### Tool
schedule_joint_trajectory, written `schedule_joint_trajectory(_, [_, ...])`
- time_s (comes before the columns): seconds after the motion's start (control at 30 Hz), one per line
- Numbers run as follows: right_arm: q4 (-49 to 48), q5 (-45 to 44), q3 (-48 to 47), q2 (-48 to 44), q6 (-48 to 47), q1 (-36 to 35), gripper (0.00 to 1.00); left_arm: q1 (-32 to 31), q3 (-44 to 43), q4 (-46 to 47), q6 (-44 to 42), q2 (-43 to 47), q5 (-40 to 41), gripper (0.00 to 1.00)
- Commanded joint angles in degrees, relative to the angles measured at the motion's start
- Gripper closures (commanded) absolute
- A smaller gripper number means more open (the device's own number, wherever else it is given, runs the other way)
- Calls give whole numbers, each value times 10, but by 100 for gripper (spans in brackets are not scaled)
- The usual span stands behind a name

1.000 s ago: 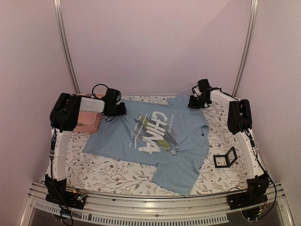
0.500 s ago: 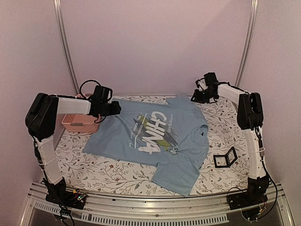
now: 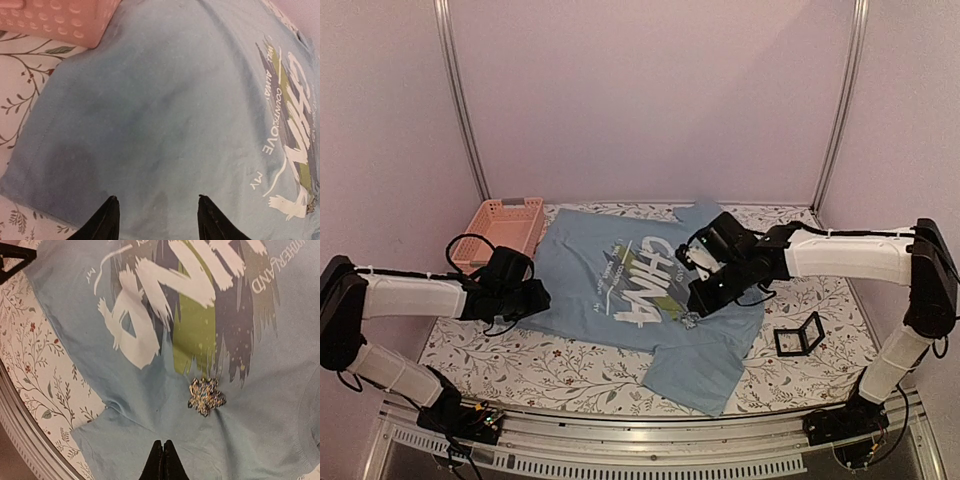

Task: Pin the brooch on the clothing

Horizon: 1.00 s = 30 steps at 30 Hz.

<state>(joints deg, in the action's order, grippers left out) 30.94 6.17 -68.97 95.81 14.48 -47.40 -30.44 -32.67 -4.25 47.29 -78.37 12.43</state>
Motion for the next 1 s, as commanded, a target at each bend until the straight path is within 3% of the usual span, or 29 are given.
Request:
schedule_joint_trajectory(0.0, [44,-59,73,-27,105,-92,100,1,32,-9,70,28,42,48])
schedule_joint_trajectory(0.1, [18,-53,112,-27,159,-144,100,1,18,6,51,9,25,48])
schedule_joint_trajectory(0.27, [46,-82,124,-9,222,-188,100,2,-27,-95,110,-18,35,41])
schedule_joint_trajectory(0.4, [63,-53,120,-29,216,-207,78,6,-27,-152,166,-11,82,22])
schedule_joint_trajectory(0.47, [97,-51,115,-23,215,-214,73,23,-32,-187,213,-17,80,19])
schedule_joint_trajectory(0.53, [138,-58,112,-17,226,-223,68,47,-37,-219,254,-24,76,19])
schedule_joint_trajectory(0.67, [188,-86,118,-26,266,-232,53,69,-35,-204,246,-40,85,17])
schedule_joint_trajectory(0.83, [153,-69,152,-65,301,-239,46,86,-37,-177,227,-81,66,17])
schedule_joint_trajectory(0.9, [114,-22,167,-65,301,-239,47,86,-34,-165,225,-93,58,22])
schedule_joint_trajectory(0.97, [79,3,179,-61,309,-241,48,86,-34,-162,224,-102,52,33])
